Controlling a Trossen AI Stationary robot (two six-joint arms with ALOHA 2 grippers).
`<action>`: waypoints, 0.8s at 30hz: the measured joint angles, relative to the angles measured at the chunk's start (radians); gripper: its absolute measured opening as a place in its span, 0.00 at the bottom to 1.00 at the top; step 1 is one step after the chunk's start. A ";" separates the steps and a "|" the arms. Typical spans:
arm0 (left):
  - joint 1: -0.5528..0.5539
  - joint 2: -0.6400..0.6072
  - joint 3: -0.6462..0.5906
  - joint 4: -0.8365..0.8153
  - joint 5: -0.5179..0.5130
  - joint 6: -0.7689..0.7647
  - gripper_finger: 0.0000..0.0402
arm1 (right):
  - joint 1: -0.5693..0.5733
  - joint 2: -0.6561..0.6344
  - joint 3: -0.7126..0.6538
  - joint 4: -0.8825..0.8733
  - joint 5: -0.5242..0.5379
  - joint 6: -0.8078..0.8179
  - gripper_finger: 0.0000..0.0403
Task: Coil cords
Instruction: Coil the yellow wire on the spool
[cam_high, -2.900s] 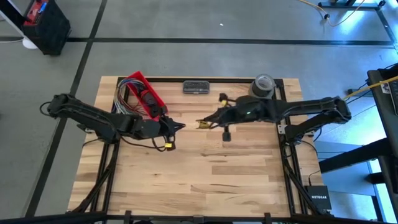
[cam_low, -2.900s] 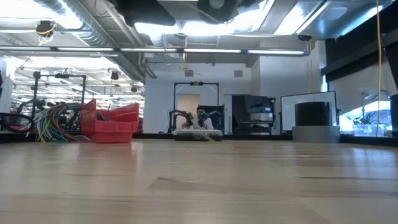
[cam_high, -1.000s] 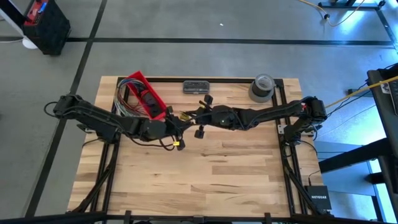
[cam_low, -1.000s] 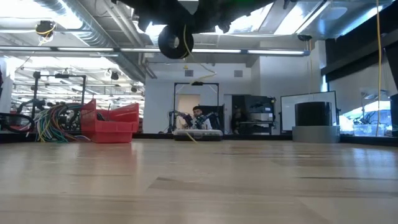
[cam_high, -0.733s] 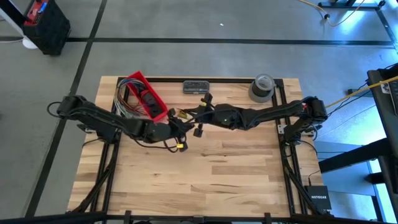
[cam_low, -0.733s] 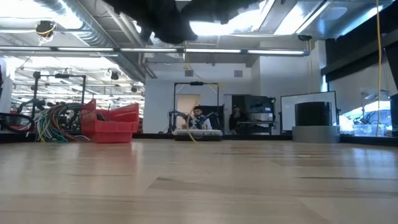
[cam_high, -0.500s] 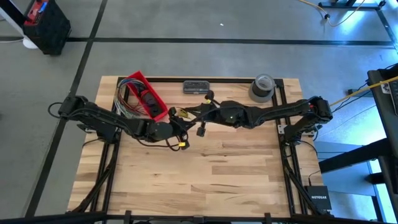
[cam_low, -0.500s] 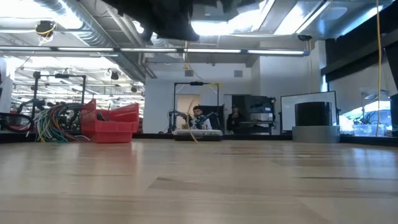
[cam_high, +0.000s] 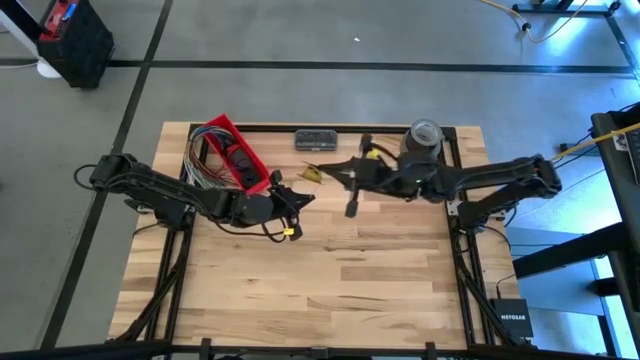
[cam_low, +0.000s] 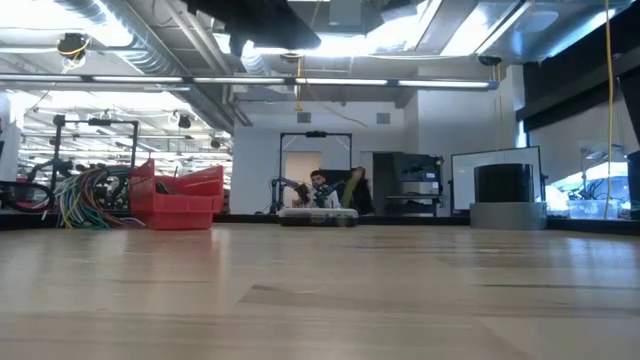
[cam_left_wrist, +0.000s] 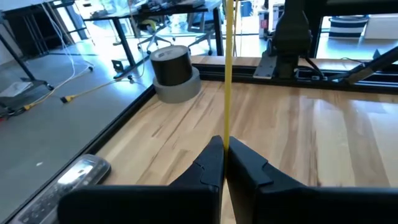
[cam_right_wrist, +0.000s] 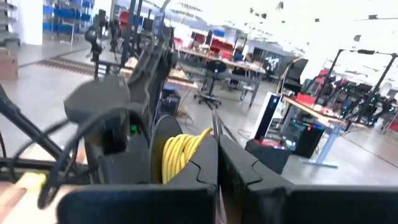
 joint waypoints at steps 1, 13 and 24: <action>0.000 0.000 0.000 0.000 0.000 0.001 0.01 | 0.004 -0.013 0.000 -0.004 0.001 0.000 0.01; 0.000 -0.021 -0.006 -0.055 -0.053 0.055 0.01 | 0.007 -0.093 0.004 -0.157 -0.070 0.009 0.01; 0.006 -0.227 -0.012 -0.232 -0.136 0.072 0.01 | 0.017 -0.029 0.012 -0.440 -0.123 0.042 0.01</action>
